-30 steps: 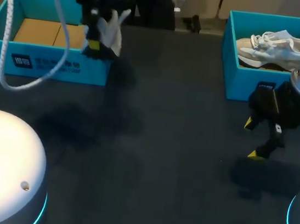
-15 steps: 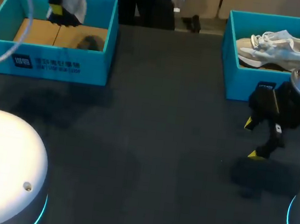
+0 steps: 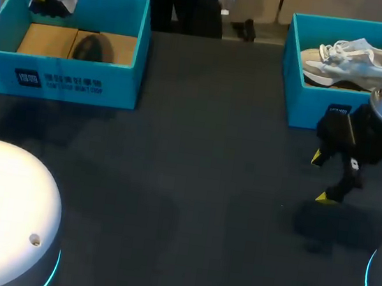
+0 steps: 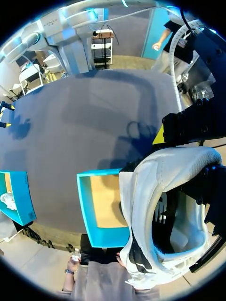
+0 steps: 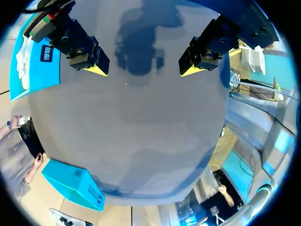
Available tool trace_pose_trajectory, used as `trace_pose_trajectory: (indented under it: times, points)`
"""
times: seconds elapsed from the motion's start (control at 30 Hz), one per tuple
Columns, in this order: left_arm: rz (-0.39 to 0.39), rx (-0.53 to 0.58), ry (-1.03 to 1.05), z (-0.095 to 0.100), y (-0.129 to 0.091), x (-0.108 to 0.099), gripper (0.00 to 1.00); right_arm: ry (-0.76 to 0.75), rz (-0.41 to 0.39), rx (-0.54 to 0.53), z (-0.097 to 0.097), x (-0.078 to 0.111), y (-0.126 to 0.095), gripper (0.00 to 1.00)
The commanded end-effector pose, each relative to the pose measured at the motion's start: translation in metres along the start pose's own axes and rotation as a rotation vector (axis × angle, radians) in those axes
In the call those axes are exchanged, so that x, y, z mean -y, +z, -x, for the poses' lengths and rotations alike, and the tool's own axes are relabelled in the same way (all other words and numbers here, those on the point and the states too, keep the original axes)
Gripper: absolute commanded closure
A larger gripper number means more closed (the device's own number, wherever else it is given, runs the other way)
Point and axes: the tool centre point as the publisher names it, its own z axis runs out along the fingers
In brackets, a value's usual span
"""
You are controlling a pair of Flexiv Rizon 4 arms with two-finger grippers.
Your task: Take the shoe out of the shoebox, open the shoe tongue, remove and reinsert the insole, then place the shoe into the shoebox
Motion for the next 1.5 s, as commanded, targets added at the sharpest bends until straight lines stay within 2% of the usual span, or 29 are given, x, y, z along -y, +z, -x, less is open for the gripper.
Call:
trace_pose_trajectory:
  times: [0.03,0.07,0.2,0.43,0.6,0.73,0.8,1.23,1.27,1.37,1.4,1.5]
  points:
    - [0.004,0.001,0.001,0.000,-0.002,0.000,1.00,0.000,-0.003,0.001,0.000,0.000,0.001,0.00]
    - [0.018,0.020,0.015,0.000,-0.002,-0.002,1.00,0.000,-0.003,0.001,0.000,0.000,0.001,0.00]
    - [0.041,0.054,0.051,0.013,-0.002,-0.033,1.00,0.000,-0.003,0.001,0.000,0.000,0.001,0.00]
    - [0.047,0.047,0.089,0.042,0.008,-0.098,1.00,0.000,-0.003,0.001,0.000,0.000,0.001,0.00]
    - [0.062,0.046,0.281,0.061,0.014,-0.128,1.00,0.000,-0.003,0.001,0.000,0.000,0.001,0.00]
    - [0.063,0.007,0.570,0.071,0.014,-0.148,1.00,0.000,-0.003,0.001,0.000,0.000,0.001,0.00]
    - [0.159,0.021,0.727,0.072,0.015,-0.156,1.00,0.000,-0.003,0.001,0.000,0.000,0.001,0.00]
    - [0.159,0.021,0.727,0.072,0.015,-0.156,1.00,0.000,-0.003,0.001,0.000,0.000,0.001,0.00]
    - [0.163,0.034,0.747,0.078,0.016,-0.159,1.00,0.000,-0.003,0.001,0.000,0.000,0.001,0.00]
    - [0.167,0.064,0.962,0.090,0.019,-0.169,1.00,0.000,-0.003,0.001,0.000,0.000,0.001,0.00]
    - [0.143,0.073,1.091,0.093,0.017,-0.175,1.00,0.000,-0.003,0.001,0.000,0.000,0.001,0.00]
    - [0.224,0.038,1.304,0.100,0.015,-0.189,1.00,0.000,-0.003,0.001,0.000,0.000,0.001,0.00]
